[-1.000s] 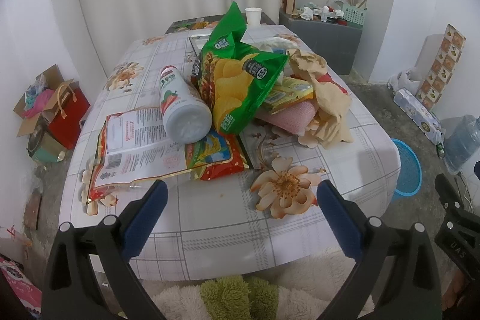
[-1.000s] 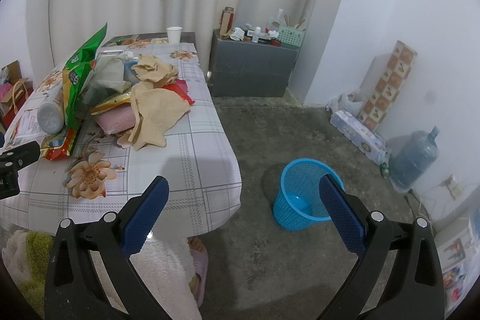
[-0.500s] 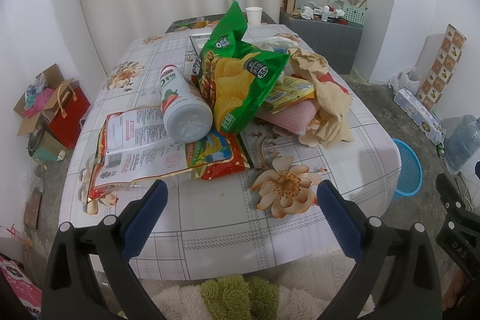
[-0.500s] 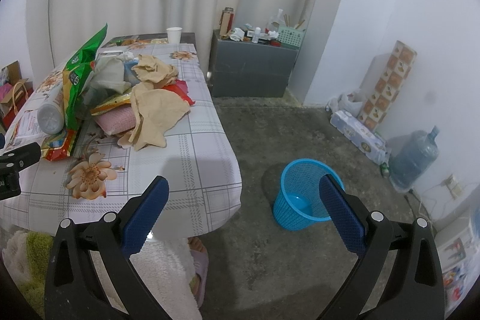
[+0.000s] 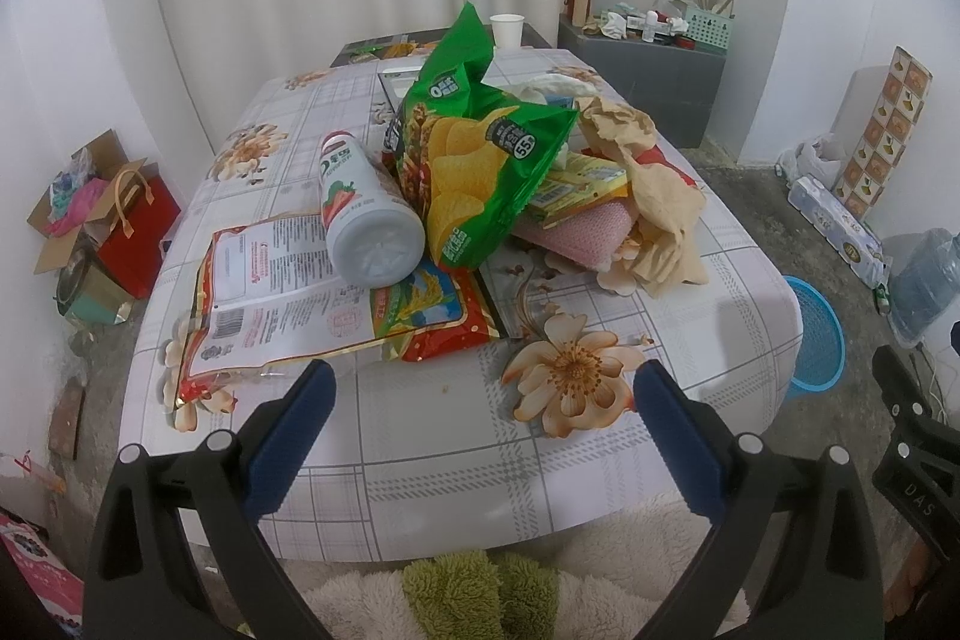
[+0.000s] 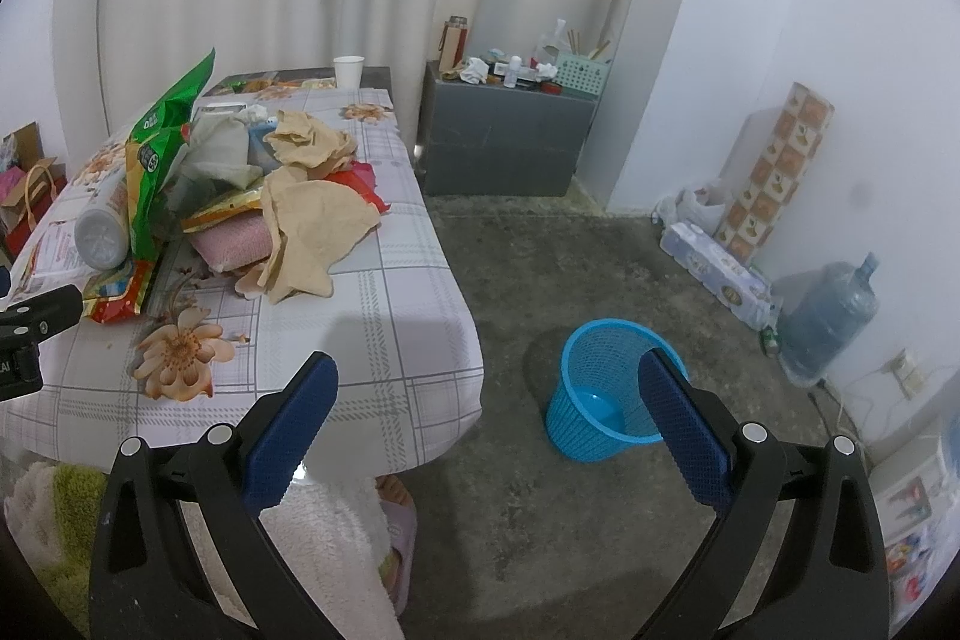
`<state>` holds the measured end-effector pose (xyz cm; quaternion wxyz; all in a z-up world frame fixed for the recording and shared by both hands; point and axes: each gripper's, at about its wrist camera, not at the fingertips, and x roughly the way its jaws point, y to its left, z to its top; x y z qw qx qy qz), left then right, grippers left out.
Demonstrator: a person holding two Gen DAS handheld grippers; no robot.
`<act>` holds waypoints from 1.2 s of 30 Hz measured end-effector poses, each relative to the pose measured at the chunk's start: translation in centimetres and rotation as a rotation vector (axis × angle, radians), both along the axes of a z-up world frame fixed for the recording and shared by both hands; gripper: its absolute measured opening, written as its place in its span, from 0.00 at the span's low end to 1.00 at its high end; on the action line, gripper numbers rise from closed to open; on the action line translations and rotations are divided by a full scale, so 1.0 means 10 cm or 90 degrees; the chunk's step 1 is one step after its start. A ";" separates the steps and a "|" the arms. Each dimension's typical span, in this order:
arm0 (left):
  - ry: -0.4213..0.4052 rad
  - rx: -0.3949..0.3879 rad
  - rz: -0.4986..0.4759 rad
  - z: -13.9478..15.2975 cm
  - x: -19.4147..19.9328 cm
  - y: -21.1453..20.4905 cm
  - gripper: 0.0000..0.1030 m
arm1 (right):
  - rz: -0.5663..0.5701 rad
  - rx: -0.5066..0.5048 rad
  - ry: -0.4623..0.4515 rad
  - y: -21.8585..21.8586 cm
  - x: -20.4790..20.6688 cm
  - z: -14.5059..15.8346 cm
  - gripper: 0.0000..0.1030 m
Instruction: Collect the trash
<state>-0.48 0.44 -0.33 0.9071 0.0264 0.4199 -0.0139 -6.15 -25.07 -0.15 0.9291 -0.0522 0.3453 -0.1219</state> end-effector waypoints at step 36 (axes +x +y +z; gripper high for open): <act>0.005 -0.022 -0.017 0.00 -0.10 0.01 0.95 | 0.031 0.039 -0.024 -0.02 0.05 -0.06 0.93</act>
